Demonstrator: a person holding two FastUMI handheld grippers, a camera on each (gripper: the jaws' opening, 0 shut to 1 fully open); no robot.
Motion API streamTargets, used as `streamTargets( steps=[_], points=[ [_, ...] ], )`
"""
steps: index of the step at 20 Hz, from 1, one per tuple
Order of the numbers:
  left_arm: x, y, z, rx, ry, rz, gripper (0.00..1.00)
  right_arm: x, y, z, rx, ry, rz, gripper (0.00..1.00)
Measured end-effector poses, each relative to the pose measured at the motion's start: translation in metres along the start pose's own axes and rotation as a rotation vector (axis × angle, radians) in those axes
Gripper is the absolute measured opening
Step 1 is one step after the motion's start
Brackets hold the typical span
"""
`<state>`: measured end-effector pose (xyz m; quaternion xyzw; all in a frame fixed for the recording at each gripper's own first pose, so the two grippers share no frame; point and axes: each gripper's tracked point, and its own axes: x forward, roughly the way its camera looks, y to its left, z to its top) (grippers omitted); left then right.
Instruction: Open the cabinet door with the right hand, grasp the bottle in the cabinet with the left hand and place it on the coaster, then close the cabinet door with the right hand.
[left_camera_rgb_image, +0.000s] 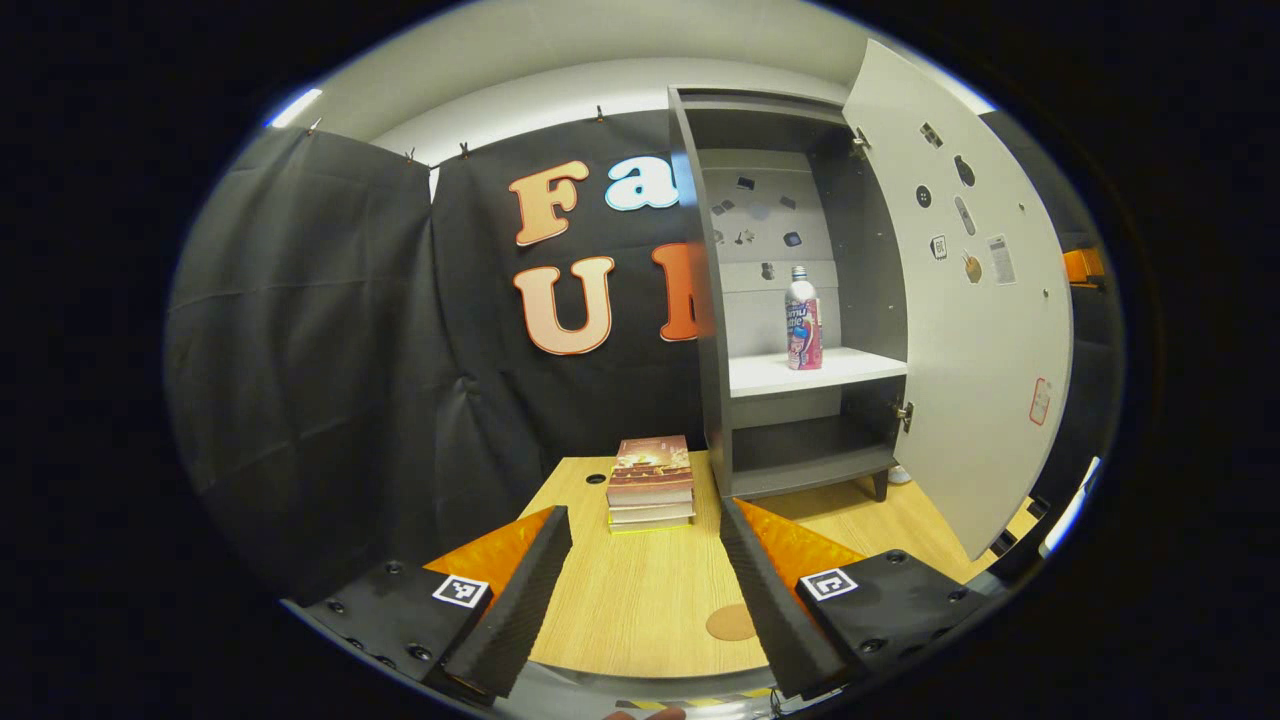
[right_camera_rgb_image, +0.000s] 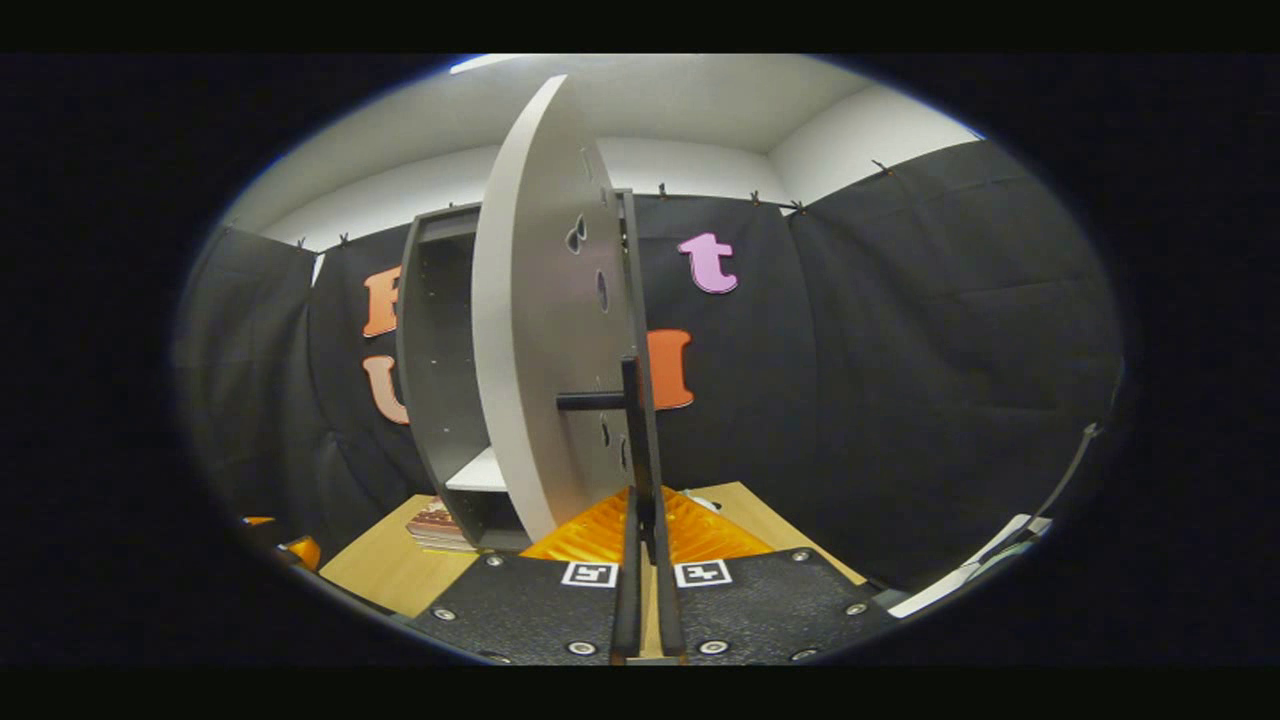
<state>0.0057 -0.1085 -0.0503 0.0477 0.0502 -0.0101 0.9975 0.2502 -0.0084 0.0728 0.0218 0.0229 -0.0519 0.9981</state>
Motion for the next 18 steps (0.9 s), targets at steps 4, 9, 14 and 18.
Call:
streamTargets(
  steps=[4, 9, 14, 18],
  points=[
    [0.006, -0.022, 0.002, -0.001, 0.001, -0.007, 0.98, 0.001, -0.014, 0.001, -0.001, 0.000, -0.017, 0.05],
    [0.015, -0.047, 0.003, 0.004, 0.010, -0.007, 1.00, 0.002, -0.012, 0.002, 0.009, 0.008, 0.030, 0.00],
    [0.022, -0.068, 0.011, 0.008, 0.009, -0.002, 1.00, 0.004, -0.005, 0.010, 0.036, -0.031, 0.071, 0.08],
    [0.027, -0.090, 0.028, 0.012, -0.016, -0.015, 0.97, -0.001, -0.001, 0.014, 0.038, -0.060, 0.102, 0.05]
  ],
)
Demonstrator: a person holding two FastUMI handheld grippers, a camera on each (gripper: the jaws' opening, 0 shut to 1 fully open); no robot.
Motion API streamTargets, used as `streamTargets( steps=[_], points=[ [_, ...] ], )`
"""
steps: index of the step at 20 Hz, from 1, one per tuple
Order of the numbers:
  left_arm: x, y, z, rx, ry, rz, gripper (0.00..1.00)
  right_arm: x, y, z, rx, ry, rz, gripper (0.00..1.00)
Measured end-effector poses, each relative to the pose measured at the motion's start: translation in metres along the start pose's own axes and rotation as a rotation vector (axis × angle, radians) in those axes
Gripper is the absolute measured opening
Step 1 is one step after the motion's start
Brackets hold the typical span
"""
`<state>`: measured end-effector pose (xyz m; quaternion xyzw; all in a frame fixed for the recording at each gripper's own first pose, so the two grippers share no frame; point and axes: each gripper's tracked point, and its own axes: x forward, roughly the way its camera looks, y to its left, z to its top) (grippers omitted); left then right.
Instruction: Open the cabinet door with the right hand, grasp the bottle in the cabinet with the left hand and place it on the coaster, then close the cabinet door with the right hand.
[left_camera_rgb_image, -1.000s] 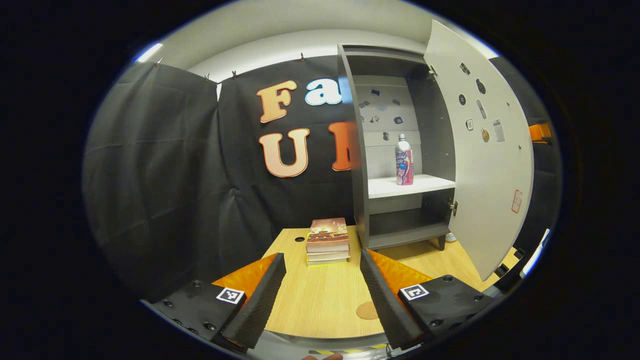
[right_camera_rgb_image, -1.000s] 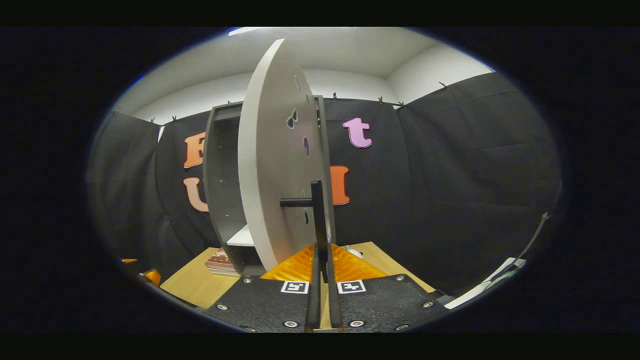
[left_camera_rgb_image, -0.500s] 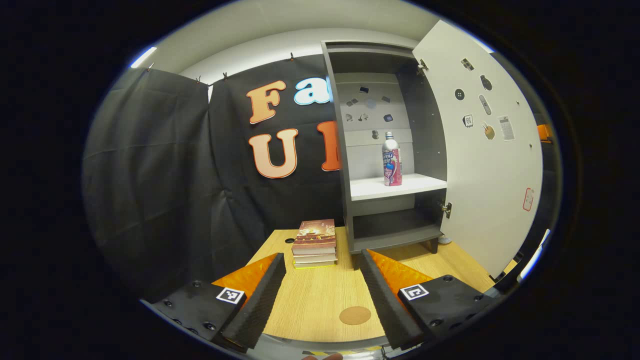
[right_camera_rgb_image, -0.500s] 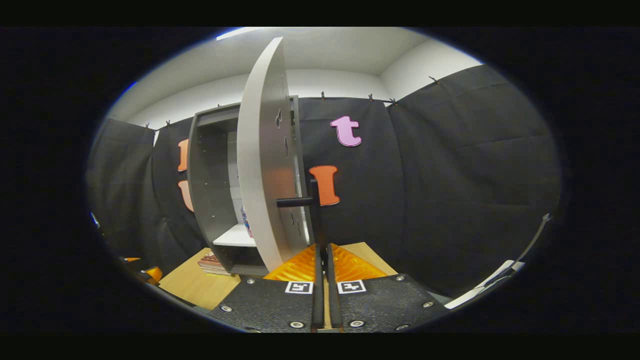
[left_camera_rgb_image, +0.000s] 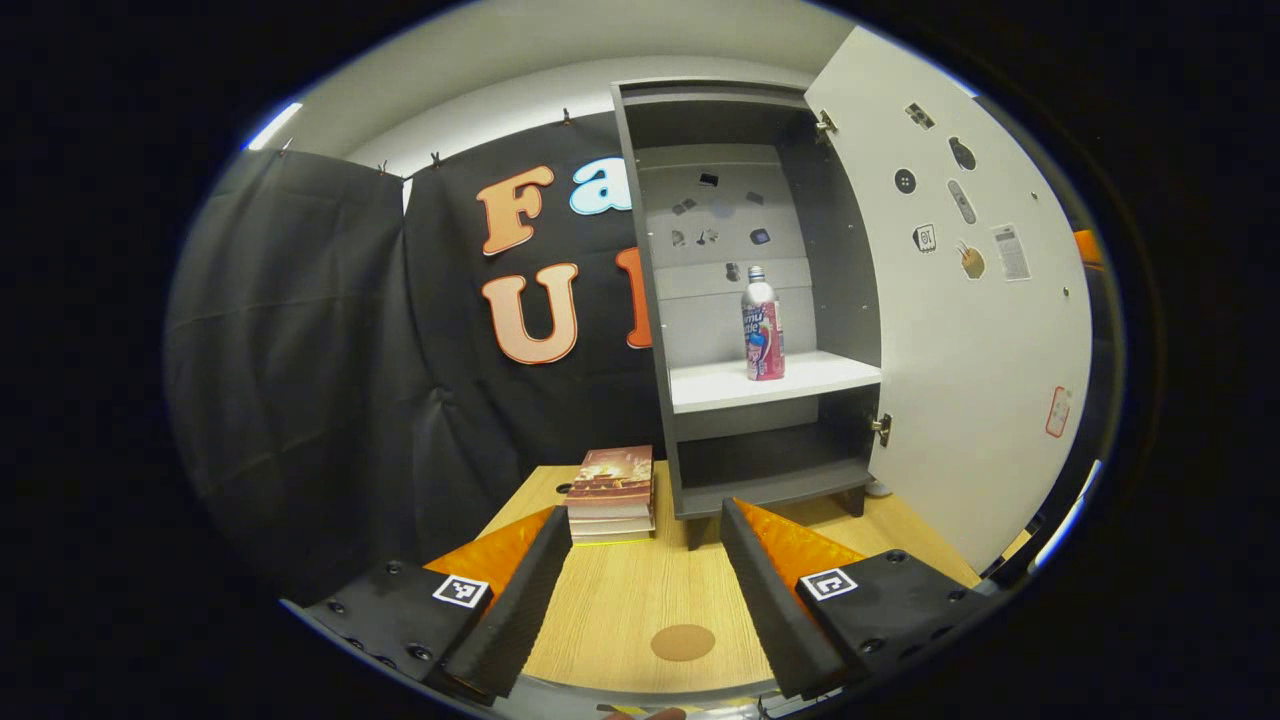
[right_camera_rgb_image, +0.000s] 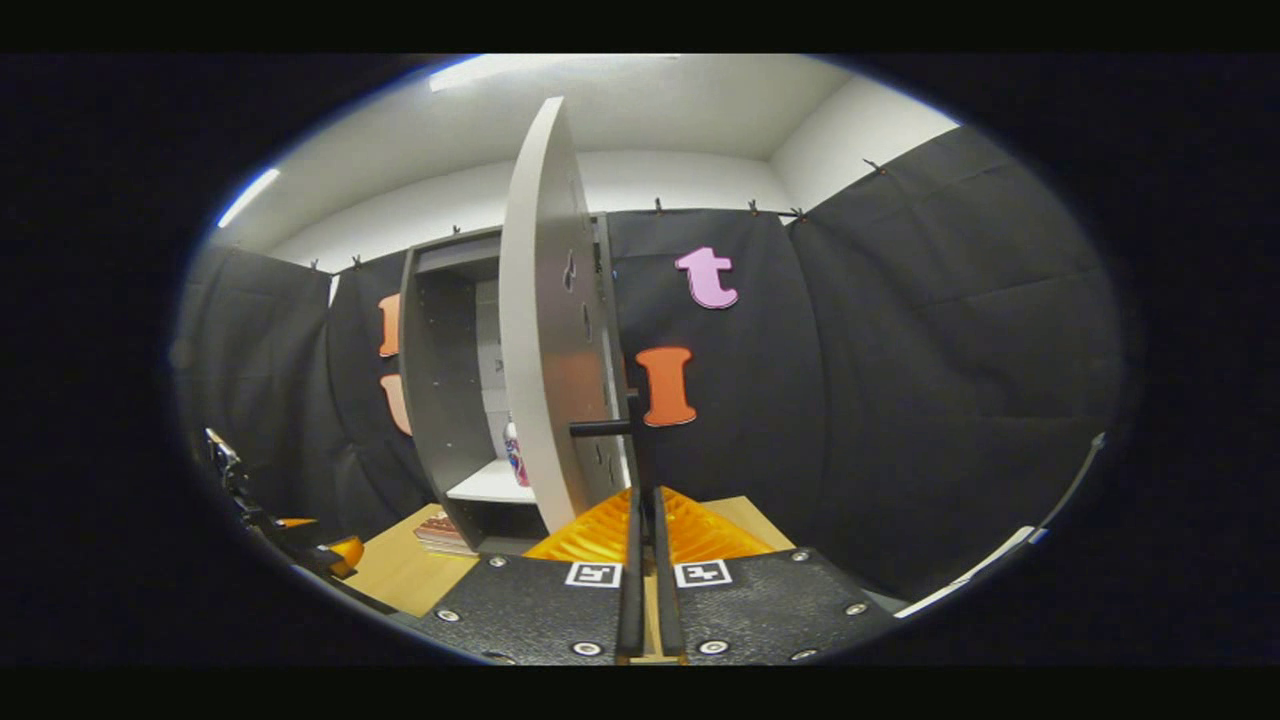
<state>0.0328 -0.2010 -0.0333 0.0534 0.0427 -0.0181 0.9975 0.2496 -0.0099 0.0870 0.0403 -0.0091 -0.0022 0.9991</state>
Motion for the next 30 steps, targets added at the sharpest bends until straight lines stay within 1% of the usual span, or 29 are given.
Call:
streamTargets(
  steps=[1, 2, 4, 5, 6, 7, 10, 11, 12, 13, 14, 15, 16, 17, 18, 19, 20, 21, 22, 23, 24, 25, 26, 27, 28, 29, 30],
  points=[
    [0.003, -0.006, 0.005, 0.000, -0.010, -0.006, 1.00, 0.000, 0.003, 0.002, 0.009, -0.009, 0.010, 0.05],
    [0.007, -0.010, 0.010, -0.001, -0.017, -0.009, 0.97, -0.001, 0.006, 0.002, 0.013, -0.012, 0.016, 0.05],
    [0.022, -0.022, 0.020, -0.012, -0.034, -0.032, 0.98, -0.005, 0.006, 0.005, 0.012, -0.031, 0.011, 0.00],
    [0.033, -0.028, 0.025, -0.016, -0.045, -0.045, 1.00, -0.006, 0.011, 0.009, 0.017, -0.048, 0.019, 0.02],
    [0.044, -0.035, 0.032, -0.020, -0.058, -0.060, 1.00, -0.006, 0.016, 0.012, 0.020, -0.065, 0.035, 0.05],
    [0.056, -0.042, 0.037, -0.021, -0.066, -0.071, 0.98, -0.006, 0.024, 0.014, 0.020, -0.079, 0.059, 0.00],
    [0.095, -0.066, 0.061, -0.033, -0.108, -0.125, 1.00, -0.005, 0.039, 0.020, 0.003, -0.117, 0.113, 0.00],
    [0.110, -0.074, 0.072, -0.039, -0.129, -0.144, 0.97, -0.001, 0.044, 0.021, -0.001, -0.127, 0.124, 0.21],
    [0.124, -0.084, 0.080, -0.043, -0.139, -0.161, 0.97, -0.001, 0.044, 0.019, -0.013, -0.125, 0.125, 0.12],
    [0.138, -0.091, 0.088, -0.051, -0.148, -0.174, 1.00, 0.002, 0.042, 0.015, -0.029, -0.113, 0.113, 0.20],
    [0.151, -0.099, 0.093, -0.059, -0.148, -0.193, 1.00, 0.000, 0.042, 0.012, -0.042, -0.100, 0.108, 0.29],
    [0.161, -0.106, 0.100, -0.067, -0.153, -0.212, 0.97, 0.000, 0.040, 0.008, -0.047, -0.084, 0.092, 0.43],
    [0.174, -0.112, 0.107, -0.076, -0.161, -0.224, 0.97, -0.001, 0.039, 0.004, -0.050, -0.067, 0.075, 0.47],
    [0.189, -0.118, 0.112, -0.081, -0.170, -0.234, 1.00, 0.000, 0.037, -0.001, -0.052, -0.047, 0.057, 0.62],
    [0.203, -0.121, 0.118, -0.081, -0.180, -0.237, 1.00, 0.001, 0.037, -0.006, -0.046, -0.027, 0.040, 0.62],
    [0.217, -0.127, 0.125, -0.082, -0.189, -0.246, 0.97, 0.001, 0.037, -0.011, -0.039, -0.005, 0.031, 0.74],
    [0.228, -0.131, 0.130, -0.087, -0.195, -0.252, 1.00, 0.001, 0.038, -0.015, -0.029, 0.014, 0.020, 0.75],
    [0.241, -0.133, 0.135, -0.098, -0.203, -0.255, 0.97, 0.002, 0.039, -0.019, -0.020, 0.032, 0.013, 0.77],
    [0.253, -0.140, 0.140, -0.105, -0.207, -0.271, 1.00, 0.002, 0.039, -0.022, -0.010, 0.048, 0.006, 0.73],
    [0.265, -0.145, 0.142, -0.104, -0.209, -0.281, 0.94, 0.001, 0.039, -0.025, 0.001, 0.059, -0.004, 0.83],
    [0.277, -0.150, 0.145, -0.097, -0.210, -0.289, 0.94, 0.003, 0.039, -0.027, 0.014, 0.068, -0.015, 0.78],
    [0.287, -0.155, 0.147, -0.087, -0.211, -0.296, 0.94, 0.003, 0.041, -0.028, 0.031, 0.072, -0.018, 0.79],
    [0.297, -0.160, 0.148, -0.077, -0.211, -0.301, 0.97, 0.006, 0.043, -0.029, 0.049, 0.075, -0.024, 0.79],
    [0.307, -0.165, 0.149, -0.073, -0.215, -0.311, 0.94, 0.007, 0.044, -0.029, 0.059, 0.078, -0.031, 0.79],
    [0.315, -0.171, 0.150, -0.071, -0.215, -0.321, 0.94, 0.009, 0.042, -0.029, 0.058, 0.076, -0.043, 0.79],
    [0.324, -0.175, 0.151, -0.070, -0.213, -0.323, 0.97, 0.011, 0.039, -0.030, 0.050, 0.078, -0.060, 0.79],
    [0.332, -0.178, 0.151, -0.069, -0.211, -0.327, 0.94, 0.012, 0.036, -0.031, 0.042, 0.082, -0.074, 0.79]
  ],
)
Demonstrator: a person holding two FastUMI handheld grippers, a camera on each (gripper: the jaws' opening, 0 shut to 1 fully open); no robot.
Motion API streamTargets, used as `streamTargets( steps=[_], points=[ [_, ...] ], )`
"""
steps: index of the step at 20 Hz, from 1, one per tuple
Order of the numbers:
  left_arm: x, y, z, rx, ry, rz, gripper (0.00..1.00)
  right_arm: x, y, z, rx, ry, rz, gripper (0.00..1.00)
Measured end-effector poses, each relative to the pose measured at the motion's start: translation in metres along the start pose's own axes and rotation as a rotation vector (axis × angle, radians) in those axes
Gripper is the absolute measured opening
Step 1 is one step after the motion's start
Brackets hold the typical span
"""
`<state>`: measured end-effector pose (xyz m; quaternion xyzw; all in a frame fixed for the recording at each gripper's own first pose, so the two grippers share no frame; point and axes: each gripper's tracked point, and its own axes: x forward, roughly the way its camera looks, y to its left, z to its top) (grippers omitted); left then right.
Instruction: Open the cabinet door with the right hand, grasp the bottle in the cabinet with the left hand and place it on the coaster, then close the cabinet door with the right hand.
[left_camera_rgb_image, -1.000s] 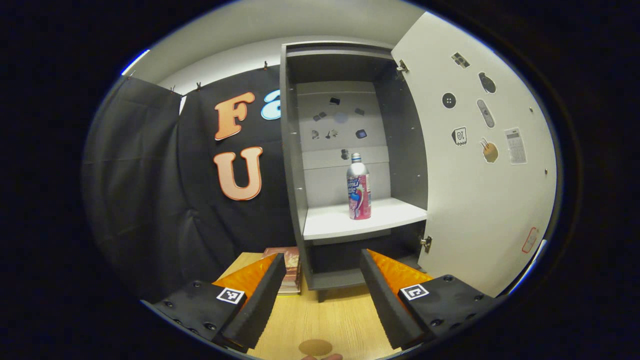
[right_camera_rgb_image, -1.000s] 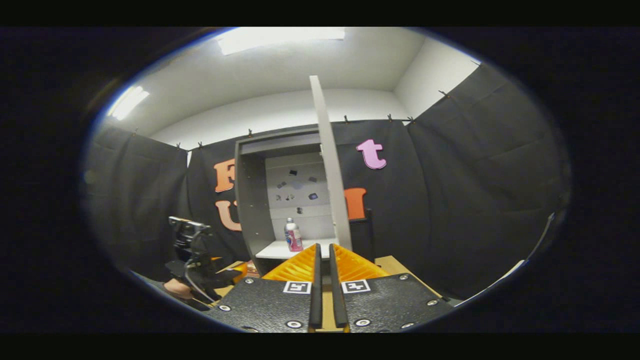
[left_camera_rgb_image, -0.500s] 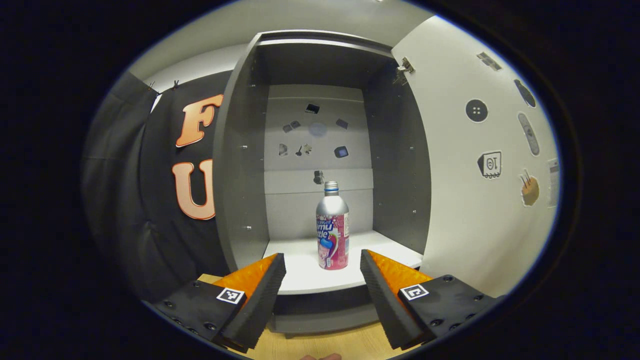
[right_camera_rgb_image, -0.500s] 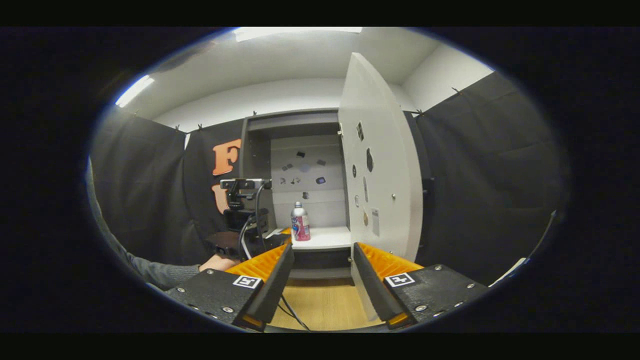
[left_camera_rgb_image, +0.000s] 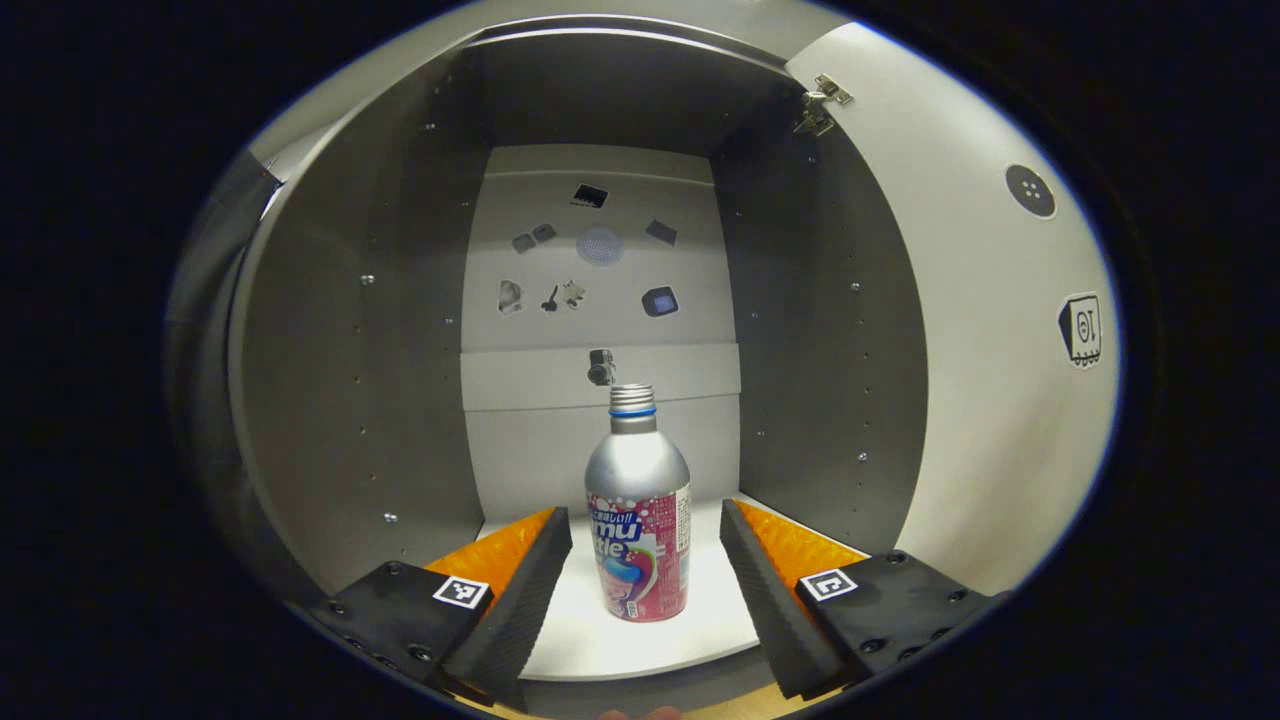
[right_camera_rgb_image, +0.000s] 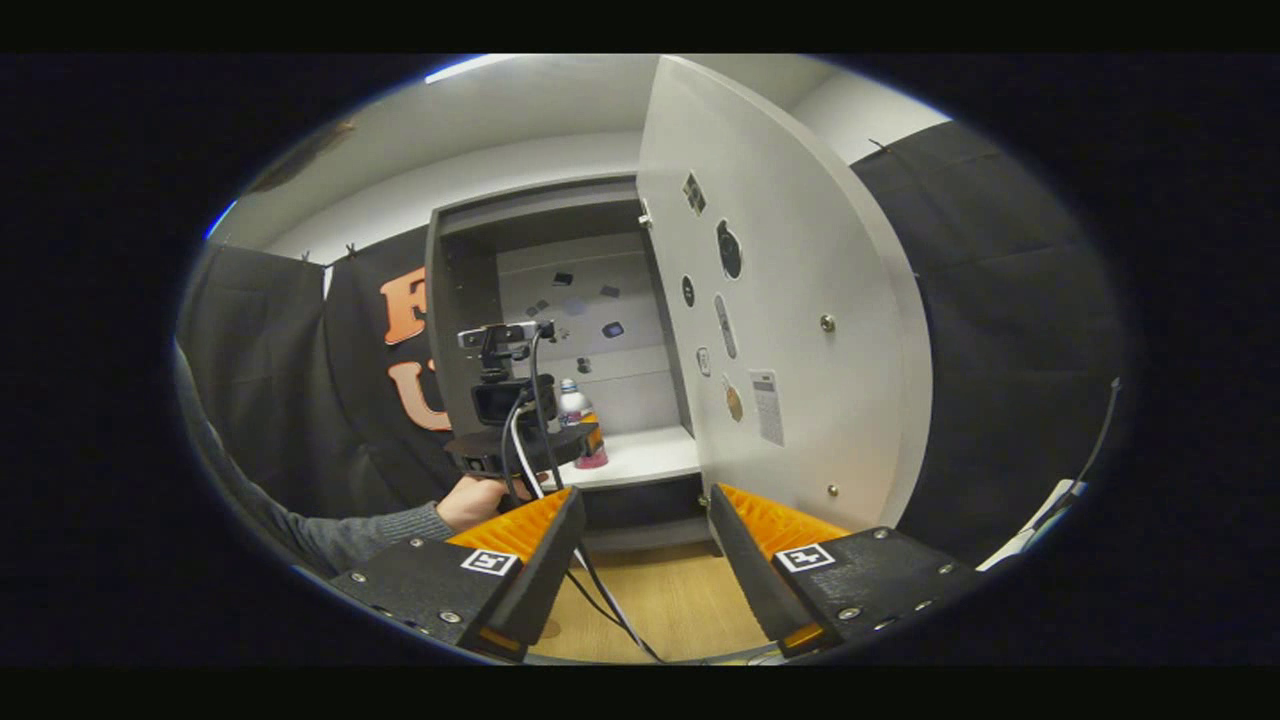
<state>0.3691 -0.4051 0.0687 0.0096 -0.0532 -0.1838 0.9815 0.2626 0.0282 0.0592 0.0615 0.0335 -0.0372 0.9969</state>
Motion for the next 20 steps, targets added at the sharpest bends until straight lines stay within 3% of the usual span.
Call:
streamTargets(
  steps=[6, 7, 9, 11, 12, 13, 14, 20],
  points=[
    [0.043, 0.002, -0.009, -0.003, 0.013, 0.009, 0.97, 0.004, -0.004, -0.008, -0.012, 0.040, -0.031, 0.79],
    [0.046, 0.003, -0.008, -0.004, 0.009, 0.012, 0.97, 0.003, -0.005, -0.009, -0.010, 0.046, -0.034, 0.84],
    [0.041, 0.000, -0.005, -0.023, 0.003, -0.009, 0.86, 0.003, -0.002, -0.011, 0.004, 0.052, -0.016, 0.79],
    [0.028, 0.000, 0.004, -0.030, -0.014, -0.008, 0.85, 0.001, -0.004, -0.012, 0.006, 0.048, -0.015, 0.84],
    [0.018, 0.000, 0.009, -0.020, -0.025, -0.004, 0.85, -0.001, -0.005, -0.013, 0.006, 0.046, -0.013, 0.79],
    [0.007, 0.002, 0.014, -0.006, -0.037, -0.001, 0.84, -0.005, -0.005, -0.013, 0.011, 0.042, -0.007, 0.84],
    [-0.005, 0.000, 0.019, 0.004, -0.050, -0.005, 0.85, -0.008, -0.005, -0.015, 0.021, 0.046, 0.006, 0.79],
    [-0.088, 0.017, 0.009, 0.059, -0.047, 0.063, 0.85, -0.036, -0.015, -0.034, 0.035, 0.082, 0.073, 0.79]
  ],
)
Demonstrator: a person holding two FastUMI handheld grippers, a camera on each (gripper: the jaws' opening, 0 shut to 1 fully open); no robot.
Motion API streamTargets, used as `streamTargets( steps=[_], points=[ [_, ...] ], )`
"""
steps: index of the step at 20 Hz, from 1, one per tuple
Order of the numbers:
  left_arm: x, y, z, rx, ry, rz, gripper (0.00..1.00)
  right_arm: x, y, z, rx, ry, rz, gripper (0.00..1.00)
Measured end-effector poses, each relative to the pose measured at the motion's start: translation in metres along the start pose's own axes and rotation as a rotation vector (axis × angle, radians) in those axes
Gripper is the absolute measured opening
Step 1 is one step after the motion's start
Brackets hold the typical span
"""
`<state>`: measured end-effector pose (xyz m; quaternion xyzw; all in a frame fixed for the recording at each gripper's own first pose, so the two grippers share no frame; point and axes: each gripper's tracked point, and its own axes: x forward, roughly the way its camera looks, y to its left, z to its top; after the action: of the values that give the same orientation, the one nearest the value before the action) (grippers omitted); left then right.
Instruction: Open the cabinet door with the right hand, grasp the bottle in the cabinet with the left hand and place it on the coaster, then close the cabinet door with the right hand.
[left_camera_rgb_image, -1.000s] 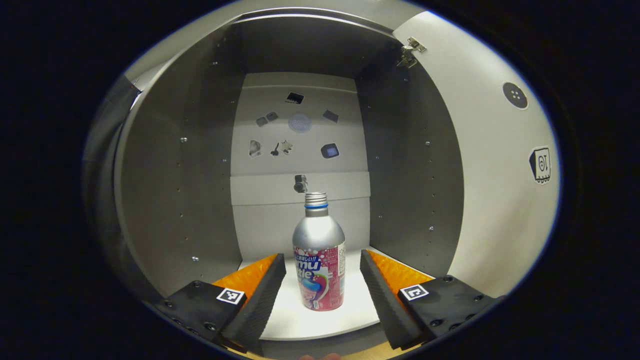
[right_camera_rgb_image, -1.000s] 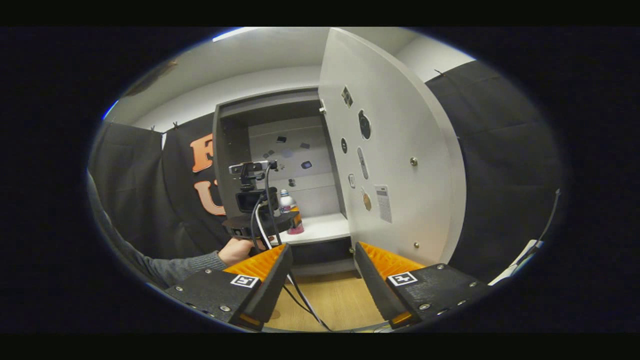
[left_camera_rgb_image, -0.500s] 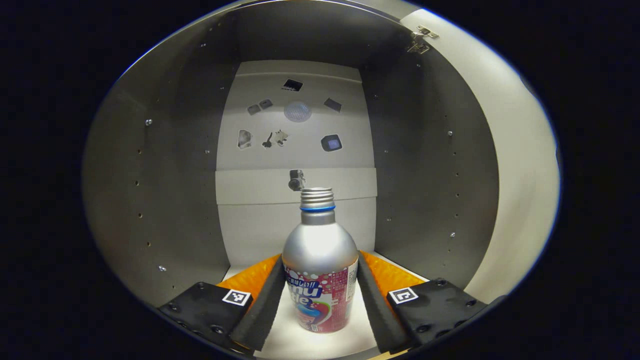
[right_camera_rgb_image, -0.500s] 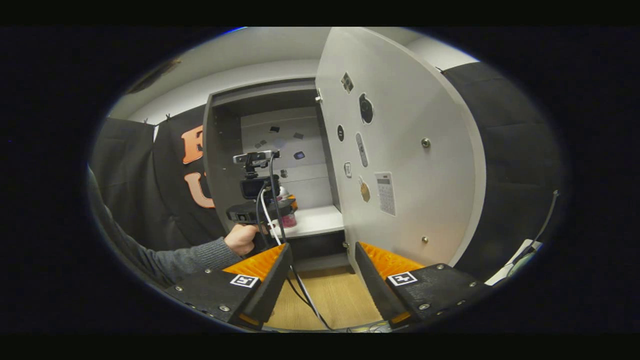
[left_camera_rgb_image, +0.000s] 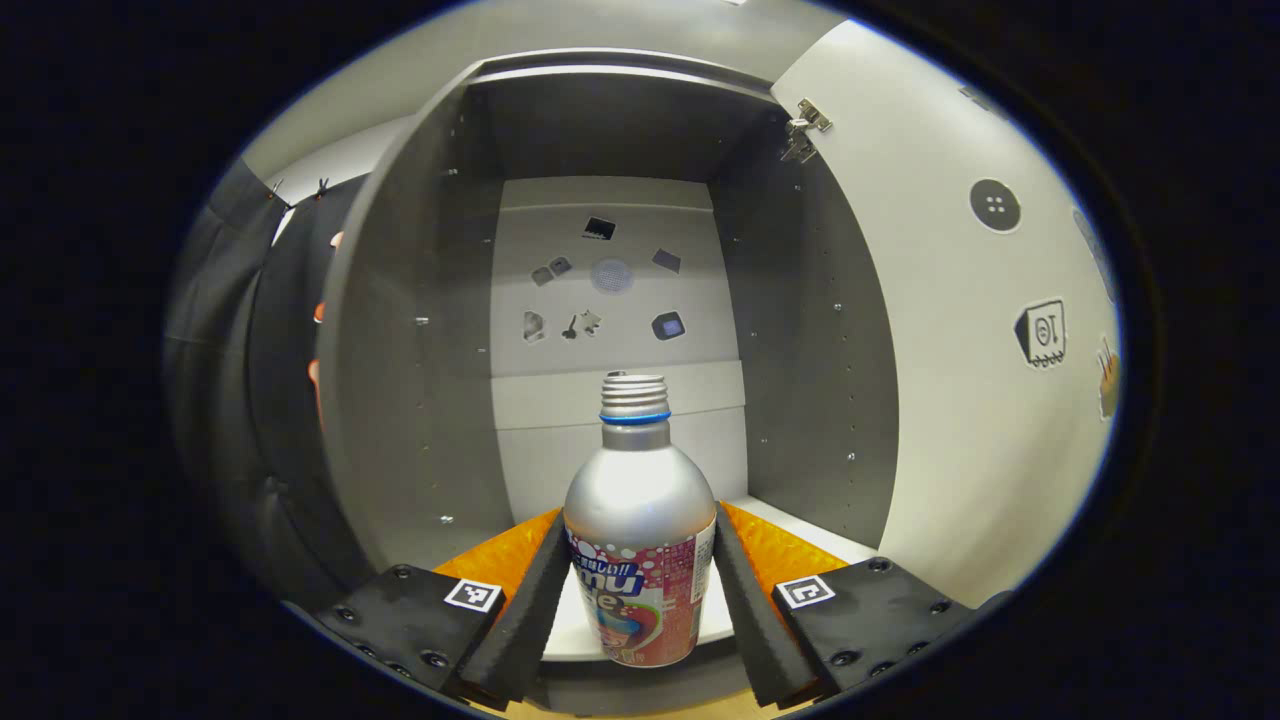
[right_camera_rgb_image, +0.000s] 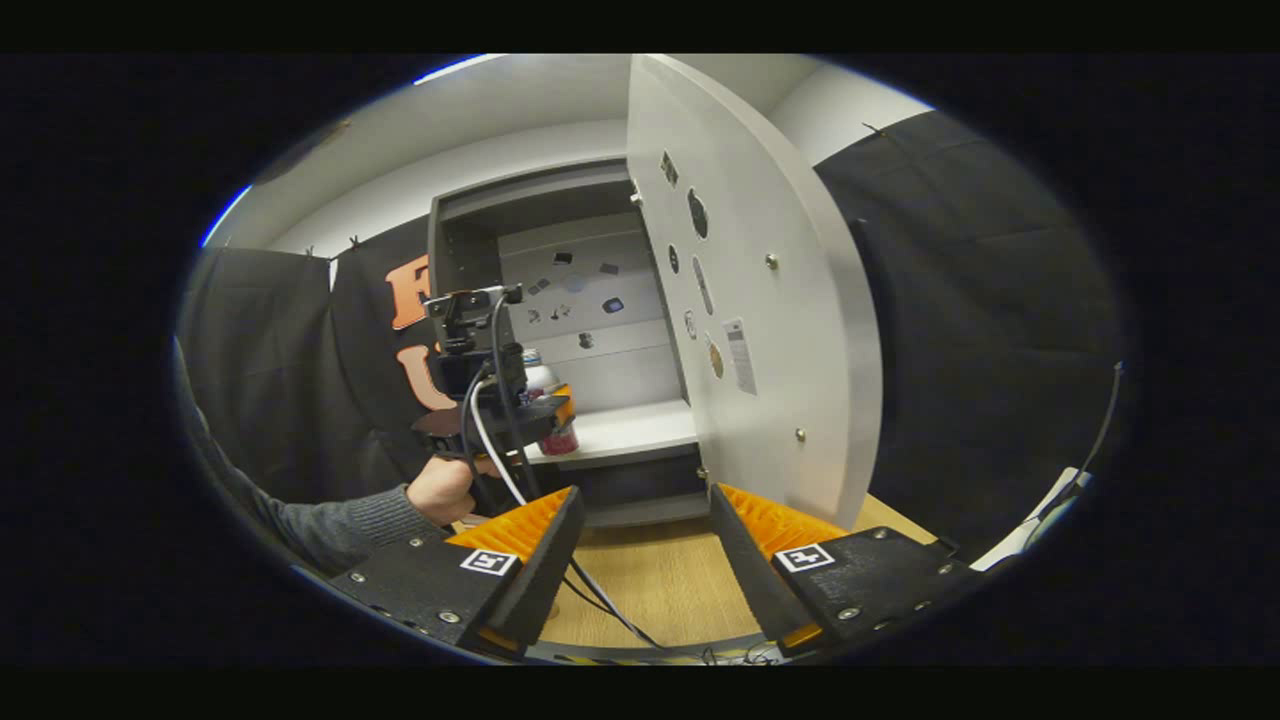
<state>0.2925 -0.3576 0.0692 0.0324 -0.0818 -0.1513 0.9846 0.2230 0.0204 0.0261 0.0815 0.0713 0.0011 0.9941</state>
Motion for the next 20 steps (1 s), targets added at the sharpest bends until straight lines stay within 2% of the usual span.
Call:
streamTargets(
  steps=[6, 10, 11, 12, 13, 20],
  points=[
    [-0.097, 0.012, -0.059, 0.060, 0.083, 0.065, 0.84, -0.028, -0.009, -0.025, 0.000, 0.065, 0.064, 0.79],
    [-0.150, 0.017, -0.117, 0.051, 0.160, 0.096, 0.85, -0.045, -0.027, -0.038, -0.035, 0.110, 0.054, 0.79],
    [-0.160, 0.021, -0.132, 0.047, 0.179, 0.107, 0.85, -0.048, -0.029, -0.040, -0.028, 0.119, 0.057, 0.84],
    [-0.170, 0.024, -0.147, 0.046, 0.200, 0.118, 0.85, -0.049, -0.033, -0.043, -0.026, 0.131, 0.055, 0.84],
    [-0.179, 0.026, -0.161, 0.044, 0.222, 0.130, 0.86, -0.049, -0.038, -0.049, -0.029, 0.149, 0.050, 0.79],
    [-0.216, 0.039, -0.257, 0.001, 0.344, 0.185, 0.85, -0.046, -0.053, -0.093, -0.040, 0.284, 0.029, 0.79]
  ],
)
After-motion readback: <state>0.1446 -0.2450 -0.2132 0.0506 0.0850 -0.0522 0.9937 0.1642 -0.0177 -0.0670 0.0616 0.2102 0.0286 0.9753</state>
